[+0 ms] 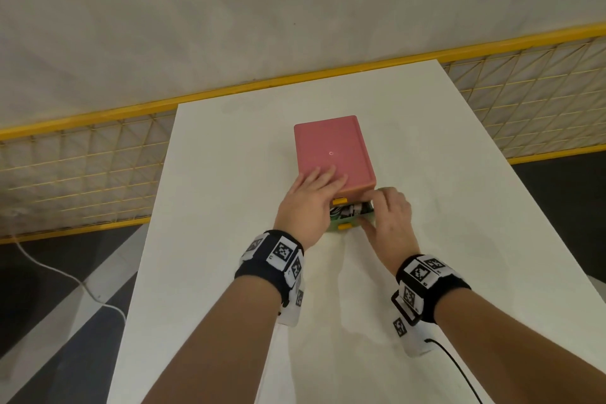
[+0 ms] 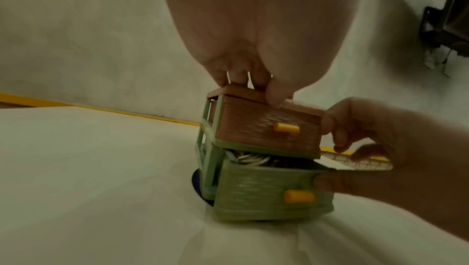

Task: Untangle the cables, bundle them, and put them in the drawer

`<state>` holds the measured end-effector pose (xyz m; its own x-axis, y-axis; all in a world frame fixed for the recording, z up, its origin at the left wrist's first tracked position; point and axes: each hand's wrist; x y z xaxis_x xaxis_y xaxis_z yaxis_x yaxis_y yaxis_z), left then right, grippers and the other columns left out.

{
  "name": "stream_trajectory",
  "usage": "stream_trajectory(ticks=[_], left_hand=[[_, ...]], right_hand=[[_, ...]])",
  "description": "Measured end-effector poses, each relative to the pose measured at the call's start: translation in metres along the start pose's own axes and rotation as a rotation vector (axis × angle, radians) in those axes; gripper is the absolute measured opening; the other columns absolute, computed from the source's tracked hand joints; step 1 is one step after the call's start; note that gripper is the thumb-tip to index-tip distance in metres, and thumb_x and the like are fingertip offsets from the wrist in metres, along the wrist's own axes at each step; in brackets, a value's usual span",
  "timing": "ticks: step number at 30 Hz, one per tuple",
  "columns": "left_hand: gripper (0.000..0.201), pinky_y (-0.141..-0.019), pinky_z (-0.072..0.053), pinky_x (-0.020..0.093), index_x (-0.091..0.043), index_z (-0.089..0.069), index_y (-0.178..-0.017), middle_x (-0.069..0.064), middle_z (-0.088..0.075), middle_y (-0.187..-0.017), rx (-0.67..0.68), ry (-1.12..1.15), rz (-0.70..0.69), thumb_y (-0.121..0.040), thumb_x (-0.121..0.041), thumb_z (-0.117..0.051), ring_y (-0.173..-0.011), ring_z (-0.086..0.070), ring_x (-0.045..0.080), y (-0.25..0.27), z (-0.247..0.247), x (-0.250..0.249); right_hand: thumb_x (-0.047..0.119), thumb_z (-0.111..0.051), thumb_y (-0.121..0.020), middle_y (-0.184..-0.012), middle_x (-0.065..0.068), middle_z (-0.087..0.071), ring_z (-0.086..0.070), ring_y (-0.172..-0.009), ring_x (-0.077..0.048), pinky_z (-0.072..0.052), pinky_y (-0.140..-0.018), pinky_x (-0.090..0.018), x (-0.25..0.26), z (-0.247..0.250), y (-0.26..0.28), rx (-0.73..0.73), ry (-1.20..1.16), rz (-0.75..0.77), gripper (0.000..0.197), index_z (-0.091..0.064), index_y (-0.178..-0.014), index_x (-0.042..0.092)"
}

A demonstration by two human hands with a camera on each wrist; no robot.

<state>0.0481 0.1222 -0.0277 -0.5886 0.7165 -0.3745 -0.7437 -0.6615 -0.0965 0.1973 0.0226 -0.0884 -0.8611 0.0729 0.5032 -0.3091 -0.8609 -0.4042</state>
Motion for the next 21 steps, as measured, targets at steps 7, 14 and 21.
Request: stream_trajectory(ticks=[7, 14, 21], left_hand=[[0.049, -0.121, -0.008, 0.033, -0.025, -0.044, -0.146, 0.001, -0.035, -0.156, -0.004, 0.093, 0.015, -0.1, -0.006, -0.042, -0.148, -0.025, 0.025, -0.002, 0.001, 0.0], [0.047, -0.121, -0.007, 0.03, -0.026, -0.045, -0.145, -0.001, -0.034, -0.157, 0.011, 0.124, 0.044, -0.102, -0.008, -0.04, -0.149, -0.023, 0.022, -0.003, 0.003, 0.0], [0.039, -0.117, -0.021, 0.021, -0.021, -0.055, -0.138, -0.001, -0.042, -0.153, -0.085, 0.388, 0.116, -0.102, -0.012, -0.046, -0.143, -0.034, 0.011, 0.009, 0.018, 0.0]], right_hand=[[0.039, -0.088, -0.055, -0.134, -0.019, -0.034, -0.036, -0.124, -0.031, -0.03, -0.103, -0.047, -0.002, -0.006, -0.018, 0.005, -0.071, -0.335, 0.122, -0.01, -0.147, 0.022], [0.041, -0.084, -0.062, -0.128, -0.017, -0.041, -0.045, -0.115, -0.031, -0.034, -0.1, -0.047, -0.002, -0.013, -0.03, 0.019, -0.005, -0.349, 0.116, -0.01, -0.15, 0.025], [0.015, -0.07, -0.075, -0.126, -0.011, -0.035, -0.042, -0.116, -0.029, -0.032, -0.106, -0.049, 0.015, 0.016, -0.037, 0.02, -0.056, -0.248, 0.094, -0.013, -0.148, 0.03]])
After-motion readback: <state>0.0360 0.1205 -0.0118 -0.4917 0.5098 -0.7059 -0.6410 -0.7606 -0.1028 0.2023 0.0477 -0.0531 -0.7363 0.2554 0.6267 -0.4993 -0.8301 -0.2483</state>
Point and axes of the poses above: each hand's wrist, its own y-axis away from the middle knuckle, its own z-axis out of the back of the hand, x = y × z
